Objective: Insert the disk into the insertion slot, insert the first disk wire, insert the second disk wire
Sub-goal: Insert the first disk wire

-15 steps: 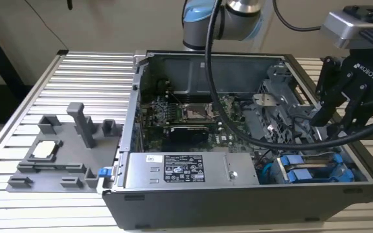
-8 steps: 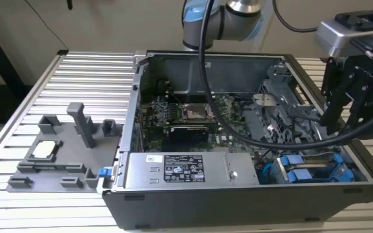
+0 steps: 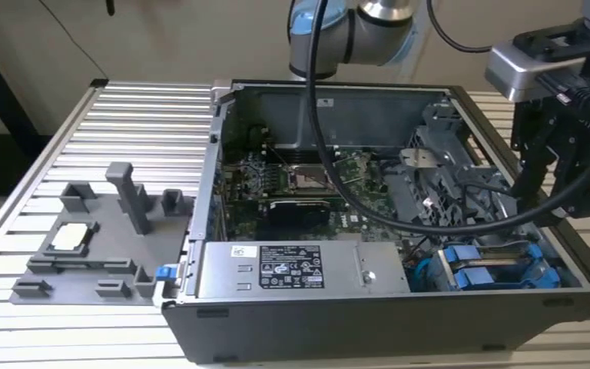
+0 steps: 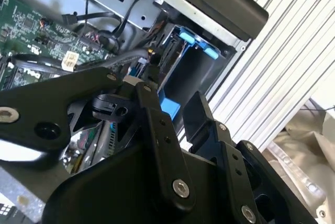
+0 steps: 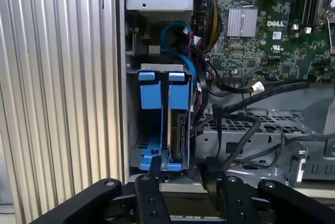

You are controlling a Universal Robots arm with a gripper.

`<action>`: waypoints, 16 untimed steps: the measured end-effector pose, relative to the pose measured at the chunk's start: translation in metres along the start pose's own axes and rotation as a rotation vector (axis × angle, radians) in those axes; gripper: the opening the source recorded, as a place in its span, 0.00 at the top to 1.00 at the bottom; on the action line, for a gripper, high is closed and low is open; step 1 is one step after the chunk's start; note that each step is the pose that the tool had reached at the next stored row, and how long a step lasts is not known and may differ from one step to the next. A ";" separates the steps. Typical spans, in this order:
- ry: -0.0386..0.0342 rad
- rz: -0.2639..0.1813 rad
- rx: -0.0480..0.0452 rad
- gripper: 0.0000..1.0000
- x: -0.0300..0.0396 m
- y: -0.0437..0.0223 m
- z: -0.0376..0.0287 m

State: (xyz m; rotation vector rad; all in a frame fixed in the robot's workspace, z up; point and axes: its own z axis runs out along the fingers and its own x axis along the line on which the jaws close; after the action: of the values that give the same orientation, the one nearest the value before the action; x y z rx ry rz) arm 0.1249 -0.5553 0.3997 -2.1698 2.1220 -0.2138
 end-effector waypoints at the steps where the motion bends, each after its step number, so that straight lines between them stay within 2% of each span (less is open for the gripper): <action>1: -0.0008 -0.006 0.0049 0.53 -0.0015 0.0002 0.0011; 4: -0.0041 -0.026 0.0208 0.53 -0.0054 0.0006 0.0041; 8: -0.0067 -0.047 0.0499 0.53 -0.0092 0.0011 0.0070; 9: -0.0072 -0.050 0.0530 0.53 -0.0096 0.0012 0.0075; 16: -0.0072 -0.050 0.0535 0.53 -0.0097 0.0012 0.0076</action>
State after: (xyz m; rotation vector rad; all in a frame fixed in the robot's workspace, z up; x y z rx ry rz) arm 0.1247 -0.5459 0.3918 -2.1921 2.0355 -0.2632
